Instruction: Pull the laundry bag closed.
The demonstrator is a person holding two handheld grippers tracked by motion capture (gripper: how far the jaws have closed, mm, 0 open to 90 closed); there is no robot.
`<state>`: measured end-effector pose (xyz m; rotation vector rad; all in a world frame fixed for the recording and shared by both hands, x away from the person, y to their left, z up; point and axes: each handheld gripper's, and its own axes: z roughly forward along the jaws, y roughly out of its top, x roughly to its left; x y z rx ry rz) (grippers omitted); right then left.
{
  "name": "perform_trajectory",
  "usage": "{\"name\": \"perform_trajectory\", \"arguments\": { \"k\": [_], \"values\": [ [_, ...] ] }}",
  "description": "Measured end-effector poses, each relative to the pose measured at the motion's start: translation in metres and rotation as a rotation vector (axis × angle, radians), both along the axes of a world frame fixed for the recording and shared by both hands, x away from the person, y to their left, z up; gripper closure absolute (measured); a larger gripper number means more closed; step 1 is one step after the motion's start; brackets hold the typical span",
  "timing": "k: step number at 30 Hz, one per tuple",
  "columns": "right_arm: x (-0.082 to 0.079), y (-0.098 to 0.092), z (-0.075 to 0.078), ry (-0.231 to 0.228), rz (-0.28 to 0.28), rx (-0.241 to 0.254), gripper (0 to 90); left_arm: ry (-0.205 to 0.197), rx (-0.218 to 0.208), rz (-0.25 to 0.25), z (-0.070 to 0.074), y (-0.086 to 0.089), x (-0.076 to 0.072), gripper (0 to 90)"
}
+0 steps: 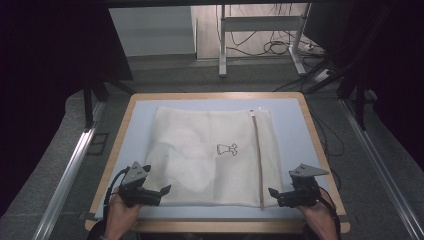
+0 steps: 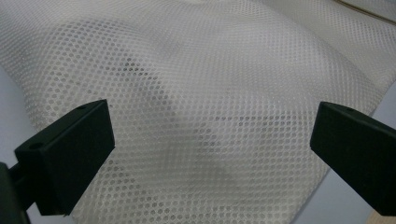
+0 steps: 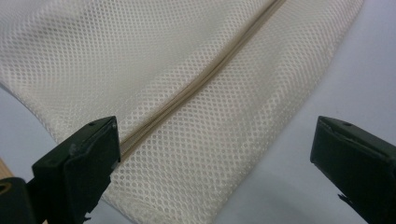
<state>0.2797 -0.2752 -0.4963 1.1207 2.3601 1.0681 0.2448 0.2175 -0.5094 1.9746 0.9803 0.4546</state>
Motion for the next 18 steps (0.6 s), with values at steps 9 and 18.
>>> {"name": "perform_trajectory", "arguments": {
  "k": [9,18],
  "values": [
    [0.003,-0.015,0.003,-0.041,-0.040,0.073,1.8,0.029,0.122,-0.002,-0.004,-0.009,0.005,0.0],
    [0.003,-0.012,0.000,-0.033,-0.017,0.018,1.7,0.026,0.103,0.010,-0.002,-0.005,0.006,0.0]
  ]
}}
